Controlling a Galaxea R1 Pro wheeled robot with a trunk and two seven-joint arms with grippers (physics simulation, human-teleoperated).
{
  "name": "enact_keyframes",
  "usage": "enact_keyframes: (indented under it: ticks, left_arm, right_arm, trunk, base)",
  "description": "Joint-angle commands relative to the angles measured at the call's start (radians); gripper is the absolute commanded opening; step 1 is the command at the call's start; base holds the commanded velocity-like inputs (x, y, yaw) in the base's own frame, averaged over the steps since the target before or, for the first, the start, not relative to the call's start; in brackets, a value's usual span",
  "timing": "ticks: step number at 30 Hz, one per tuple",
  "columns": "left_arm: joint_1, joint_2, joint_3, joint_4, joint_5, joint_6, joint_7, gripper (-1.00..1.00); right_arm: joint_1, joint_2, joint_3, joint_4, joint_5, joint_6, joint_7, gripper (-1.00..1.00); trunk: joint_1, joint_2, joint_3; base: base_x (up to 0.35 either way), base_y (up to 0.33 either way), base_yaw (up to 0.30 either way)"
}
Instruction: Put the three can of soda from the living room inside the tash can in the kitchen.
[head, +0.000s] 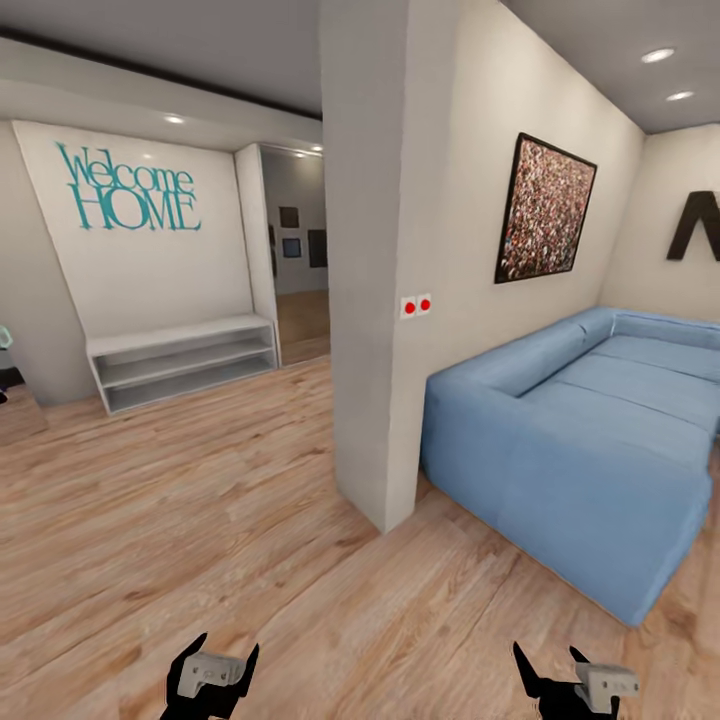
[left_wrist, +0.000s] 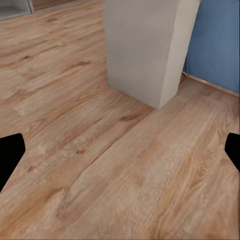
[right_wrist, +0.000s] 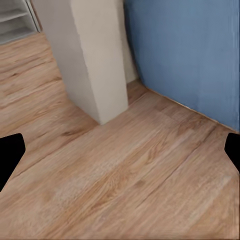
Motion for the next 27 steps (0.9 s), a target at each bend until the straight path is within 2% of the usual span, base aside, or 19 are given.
enact_keyframes:
  ticks: [1,27]
  left_arm:
    - [0.0,0.0,0.0,0.0,0.0,0.0,0.0,1.0]
    - [0.0,0.0,-0.001,0.001,-0.003,0.001,-0.002,1.0]
  right_arm:
    - [0.0,0.0,-0.003,0.0,0.0,0.0,0.0,1.0]
    - [0.0,0.001,-0.016,-0.007,0.0,-0.006,0.0,1.0]
  trunk:
    - [0.0,0.0,0.0]
    - [0.0,0.0,0.0]
  base:
    - [0.0,0.0,-0.231]
    - [0.0,-0.016,-0.241]
